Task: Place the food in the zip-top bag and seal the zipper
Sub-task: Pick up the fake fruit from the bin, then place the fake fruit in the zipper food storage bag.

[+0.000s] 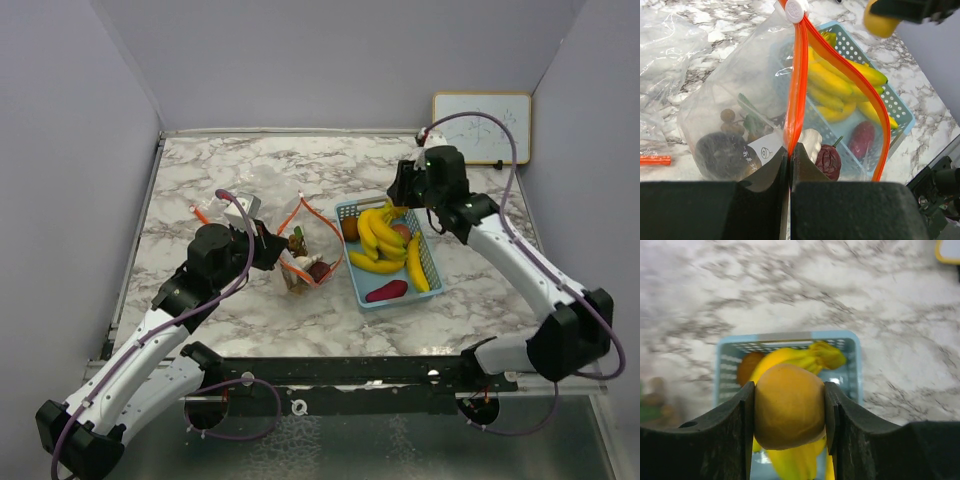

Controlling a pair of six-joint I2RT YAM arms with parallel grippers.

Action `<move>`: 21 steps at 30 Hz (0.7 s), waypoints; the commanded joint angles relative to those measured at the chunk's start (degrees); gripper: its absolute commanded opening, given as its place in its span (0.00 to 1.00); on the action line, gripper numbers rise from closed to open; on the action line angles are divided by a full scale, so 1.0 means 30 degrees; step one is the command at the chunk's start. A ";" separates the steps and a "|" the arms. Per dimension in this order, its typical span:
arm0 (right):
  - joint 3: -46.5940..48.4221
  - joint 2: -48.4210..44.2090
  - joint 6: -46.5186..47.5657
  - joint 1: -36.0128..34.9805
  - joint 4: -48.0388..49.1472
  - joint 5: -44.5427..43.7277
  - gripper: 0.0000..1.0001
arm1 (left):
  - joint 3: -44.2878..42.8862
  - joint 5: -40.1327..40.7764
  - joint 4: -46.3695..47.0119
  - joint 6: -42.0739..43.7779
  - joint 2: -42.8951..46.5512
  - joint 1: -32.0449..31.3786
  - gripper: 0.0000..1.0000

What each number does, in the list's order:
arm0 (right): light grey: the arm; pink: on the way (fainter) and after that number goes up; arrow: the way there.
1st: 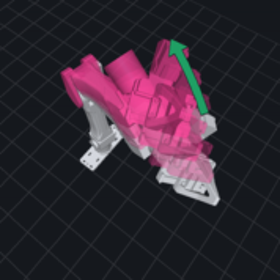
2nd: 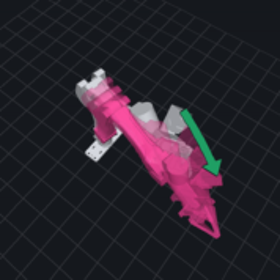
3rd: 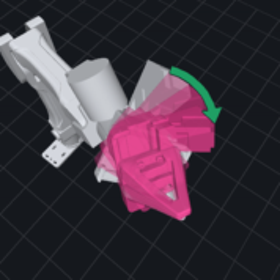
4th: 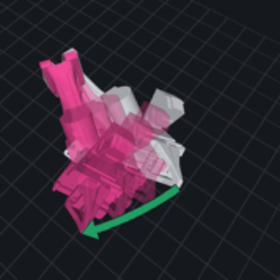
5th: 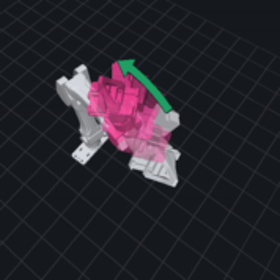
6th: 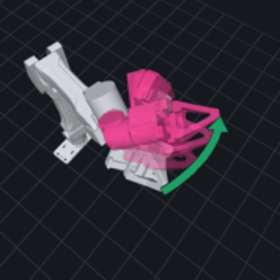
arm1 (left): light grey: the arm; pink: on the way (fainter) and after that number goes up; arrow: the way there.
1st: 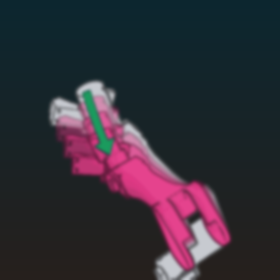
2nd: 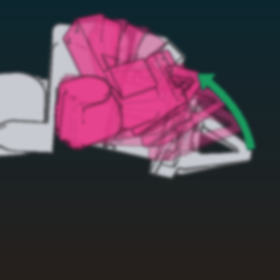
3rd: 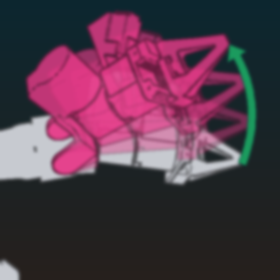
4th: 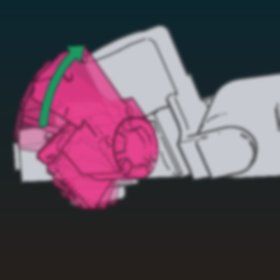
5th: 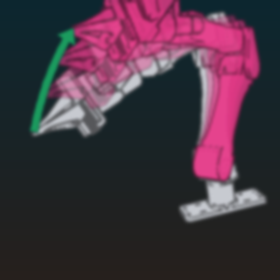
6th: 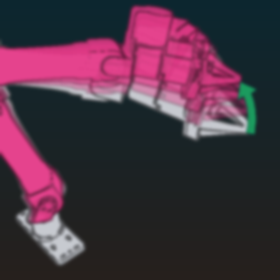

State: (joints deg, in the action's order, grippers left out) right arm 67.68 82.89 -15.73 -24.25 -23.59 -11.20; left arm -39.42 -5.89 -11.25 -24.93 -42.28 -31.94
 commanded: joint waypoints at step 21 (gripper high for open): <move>-0.0327 -0.0348 -0.1653 -0.8088 0.7274 0.7655 0.79 | 0.0261 -0.0229 0.0850 -0.0349 0.0690 -0.0003 0.00</move>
State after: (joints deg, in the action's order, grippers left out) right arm 65.49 79.88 -20.69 -48.03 -4.62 18.48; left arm -38.87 -6.02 -9.67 -25.80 -41.76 -31.94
